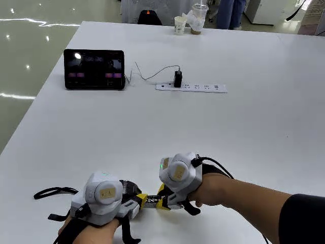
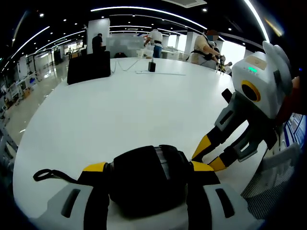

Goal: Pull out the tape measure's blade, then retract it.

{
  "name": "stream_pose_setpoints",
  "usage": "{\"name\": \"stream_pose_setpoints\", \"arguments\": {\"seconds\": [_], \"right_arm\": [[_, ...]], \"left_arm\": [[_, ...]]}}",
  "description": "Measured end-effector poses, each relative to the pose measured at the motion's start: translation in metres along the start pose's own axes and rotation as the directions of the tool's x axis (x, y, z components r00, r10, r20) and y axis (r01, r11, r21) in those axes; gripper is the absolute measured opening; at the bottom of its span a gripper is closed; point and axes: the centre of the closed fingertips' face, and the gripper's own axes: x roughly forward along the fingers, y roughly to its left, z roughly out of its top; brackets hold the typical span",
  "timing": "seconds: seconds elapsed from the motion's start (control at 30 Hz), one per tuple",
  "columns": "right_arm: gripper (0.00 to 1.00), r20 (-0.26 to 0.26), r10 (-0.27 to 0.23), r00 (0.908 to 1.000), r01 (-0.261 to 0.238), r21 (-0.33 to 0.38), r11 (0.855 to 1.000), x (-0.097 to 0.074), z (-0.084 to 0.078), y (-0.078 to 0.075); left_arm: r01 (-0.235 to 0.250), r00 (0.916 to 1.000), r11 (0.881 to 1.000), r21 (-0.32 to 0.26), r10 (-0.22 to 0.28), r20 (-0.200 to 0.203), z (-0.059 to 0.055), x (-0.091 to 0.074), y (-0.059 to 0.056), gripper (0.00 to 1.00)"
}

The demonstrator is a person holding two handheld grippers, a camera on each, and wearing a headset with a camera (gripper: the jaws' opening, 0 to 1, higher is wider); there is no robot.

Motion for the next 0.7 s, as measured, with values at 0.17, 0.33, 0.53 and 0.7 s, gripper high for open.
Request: {"name": "stream_pose_setpoints", "arguments": {"seconds": [0.17,0.33,0.53,0.7], "right_arm": [[0.11,0.045,-0.002,0.9990,0.001,0.024,1.000,0.004,0.007,-0.001],[0.11,0.046,0.003,0.9989,-0.004,0.012,1.000,0.004,0.010,0.001],[0.11,0.057,0.009,0.9983,-0.010,0.011,1.000,0.006,0.013,0.002],[0.11,0.065,0.017,0.9977,-0.018,0.015,1.000,0.009,0.018,0.005]], "left_arm": [[0.004,1.0000,1.000,-0.028,-0.003,0.005,0.001,-0.001,0.002,0.61],[0.009,0.9999,1.000,-0.030,-0.009,0.006,0.001,-0.001,0.002,0.61],[0.022,0.9998,0.999,-0.035,-0.022,0.002,0.001,-0.002,0.002,0.61],[0.031,0.9995,0.999,-0.031,-0.031,-0.002,0.001,-0.003,0.001,0.60]]}}
